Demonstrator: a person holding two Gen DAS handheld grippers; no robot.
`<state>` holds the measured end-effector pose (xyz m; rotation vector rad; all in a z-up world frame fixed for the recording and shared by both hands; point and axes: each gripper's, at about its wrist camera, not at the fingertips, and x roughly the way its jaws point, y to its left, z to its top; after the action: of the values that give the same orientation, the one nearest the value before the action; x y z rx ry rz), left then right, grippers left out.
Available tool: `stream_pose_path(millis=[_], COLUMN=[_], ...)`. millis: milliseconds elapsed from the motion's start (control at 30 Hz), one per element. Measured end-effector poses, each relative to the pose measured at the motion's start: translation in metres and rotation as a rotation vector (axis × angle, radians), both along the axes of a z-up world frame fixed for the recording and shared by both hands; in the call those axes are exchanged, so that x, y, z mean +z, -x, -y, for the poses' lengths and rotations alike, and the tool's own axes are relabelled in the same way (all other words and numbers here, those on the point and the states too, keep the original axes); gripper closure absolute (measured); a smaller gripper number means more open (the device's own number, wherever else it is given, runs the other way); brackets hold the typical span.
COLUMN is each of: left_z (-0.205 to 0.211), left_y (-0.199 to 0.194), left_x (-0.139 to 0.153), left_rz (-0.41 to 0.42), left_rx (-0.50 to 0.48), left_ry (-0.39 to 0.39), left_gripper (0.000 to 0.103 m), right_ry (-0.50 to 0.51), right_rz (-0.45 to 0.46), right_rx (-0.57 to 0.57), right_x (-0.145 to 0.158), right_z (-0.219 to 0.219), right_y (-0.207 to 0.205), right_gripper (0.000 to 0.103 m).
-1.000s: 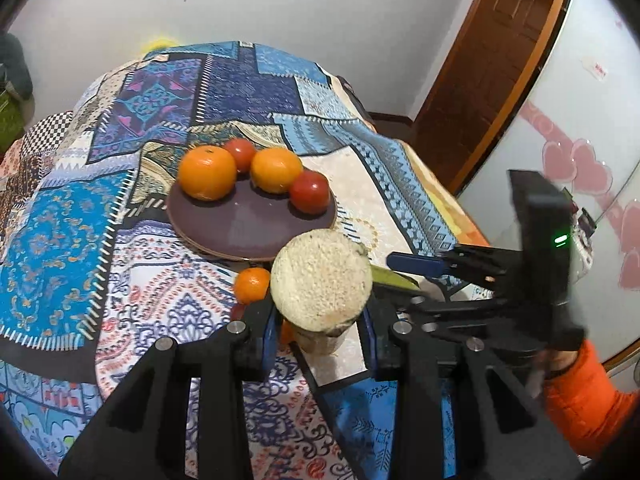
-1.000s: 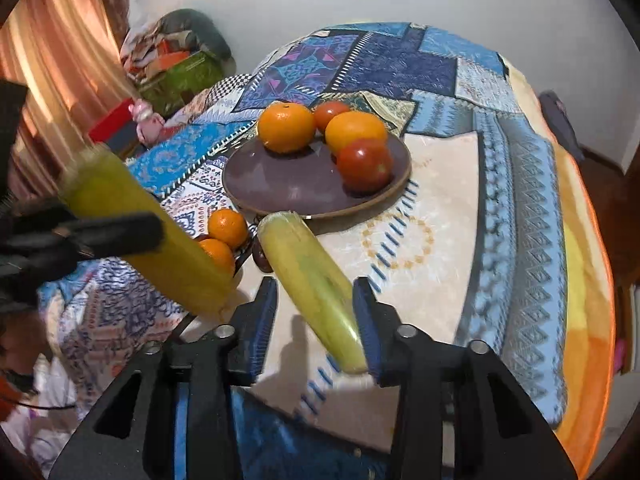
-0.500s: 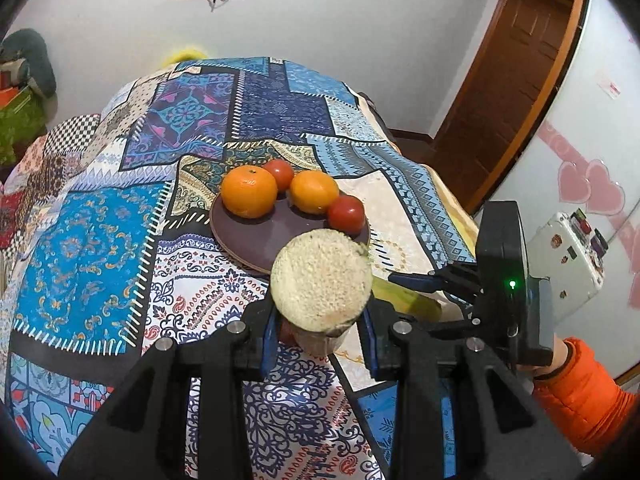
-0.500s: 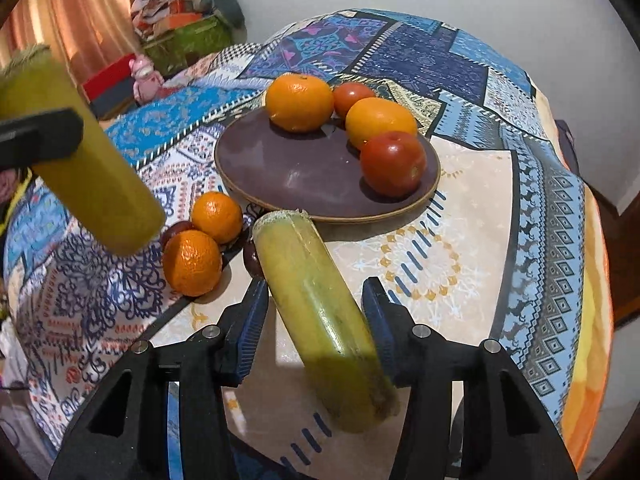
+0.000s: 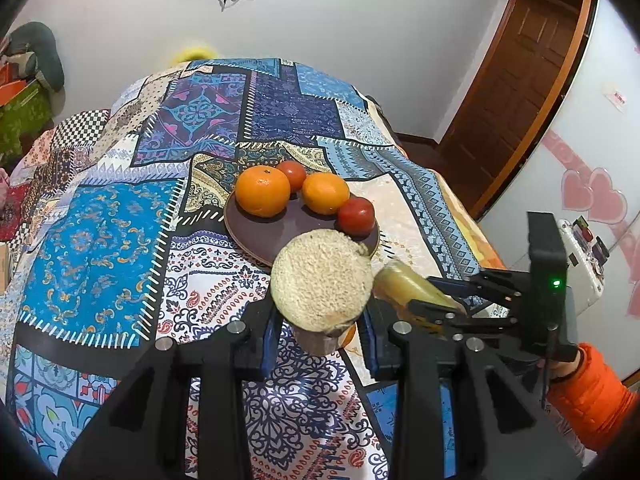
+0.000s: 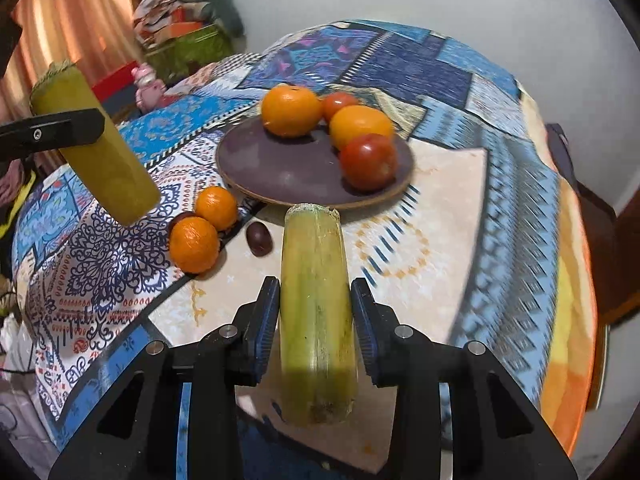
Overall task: Organize fruits
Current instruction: 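Carry both corn cobs toward the plate with both grippers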
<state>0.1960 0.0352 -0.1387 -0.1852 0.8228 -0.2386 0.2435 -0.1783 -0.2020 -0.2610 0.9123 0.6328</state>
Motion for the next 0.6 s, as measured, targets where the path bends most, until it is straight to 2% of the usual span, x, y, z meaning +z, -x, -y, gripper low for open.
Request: stream_pose_path(millis=[133,367,467,600], left_z=[0.0,-0.005,-0.008,-0.012], left_y=[0.002,-0.001,-0.004,-0.011], left_x=[-0.001,-0.009,-0.008,-0.003], left_rz=[-0.002,-0.036,-0.032,-0.017], left_rx=[0.003,0.021,0.028,0.035], left_ry=[-0.015,0.007,0.01,0.005], left_gripper=[0.07,0.07,0.07,0.07], right_ry=[0.033,0.065,0.058,0.011], right_rz=[-0.027,-0.063,-0.041,-0.014], right_rx=[-0.014,0.002,-0.003,-0.013], right_x=[-0.005,-0.019,-0.022,-0.01], right_z=[0.003,-0.005,-0.006,-0.004], right_y=[0.004,-0.008,-0.006,-0.003], right_gripper=[0.069,0.068,0.069,0.069])
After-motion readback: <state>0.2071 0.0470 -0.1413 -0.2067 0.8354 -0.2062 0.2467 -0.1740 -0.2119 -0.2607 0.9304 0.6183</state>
